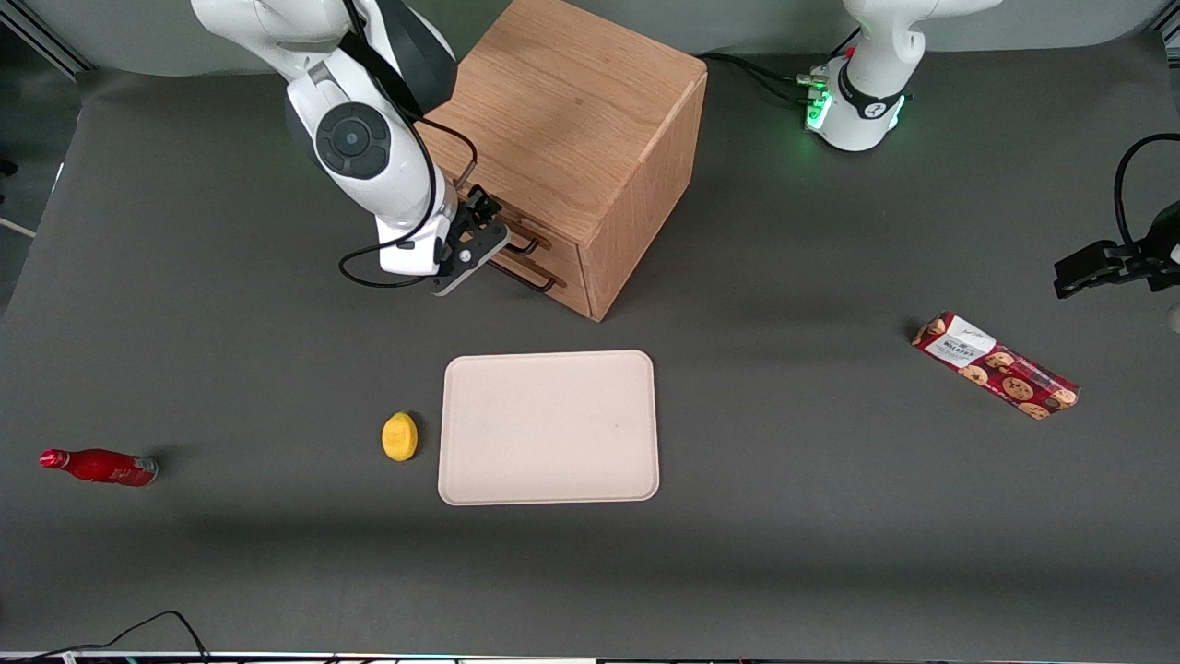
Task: Open upper drawer
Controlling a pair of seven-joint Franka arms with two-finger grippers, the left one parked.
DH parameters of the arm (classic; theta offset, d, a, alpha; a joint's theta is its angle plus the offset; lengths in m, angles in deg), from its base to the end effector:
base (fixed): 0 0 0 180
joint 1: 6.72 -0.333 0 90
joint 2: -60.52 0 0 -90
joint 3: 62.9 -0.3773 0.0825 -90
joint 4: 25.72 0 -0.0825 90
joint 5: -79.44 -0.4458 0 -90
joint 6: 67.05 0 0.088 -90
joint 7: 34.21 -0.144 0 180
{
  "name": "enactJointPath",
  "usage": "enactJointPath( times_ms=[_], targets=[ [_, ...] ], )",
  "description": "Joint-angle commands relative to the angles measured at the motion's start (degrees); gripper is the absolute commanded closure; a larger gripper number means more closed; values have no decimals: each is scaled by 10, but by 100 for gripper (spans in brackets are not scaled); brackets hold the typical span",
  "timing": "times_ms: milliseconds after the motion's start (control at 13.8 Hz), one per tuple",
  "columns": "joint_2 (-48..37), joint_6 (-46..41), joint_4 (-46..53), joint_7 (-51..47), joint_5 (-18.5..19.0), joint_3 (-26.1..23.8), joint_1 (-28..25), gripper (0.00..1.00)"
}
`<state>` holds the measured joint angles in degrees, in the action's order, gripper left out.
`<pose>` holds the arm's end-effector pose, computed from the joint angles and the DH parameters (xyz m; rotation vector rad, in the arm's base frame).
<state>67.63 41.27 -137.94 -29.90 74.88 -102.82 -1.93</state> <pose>0.5027 0.3538 0.4110 -2.8599 -0.9793 0.3021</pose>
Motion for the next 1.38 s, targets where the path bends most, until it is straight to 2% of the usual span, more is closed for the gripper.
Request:
enactJointPath(
  times_ms=[0, 726, 1234, 1306],
  targets=[
    [14, 17, -1, 8, -15, -5, 6, 0],
    [38, 43, -5, 9, -7, -1, 10, 0],
    [57, 43, 16, 9, 17, 11, 22, 0],
    [66, 43, 23, 8, 30, 13, 23, 0]
  ],
)
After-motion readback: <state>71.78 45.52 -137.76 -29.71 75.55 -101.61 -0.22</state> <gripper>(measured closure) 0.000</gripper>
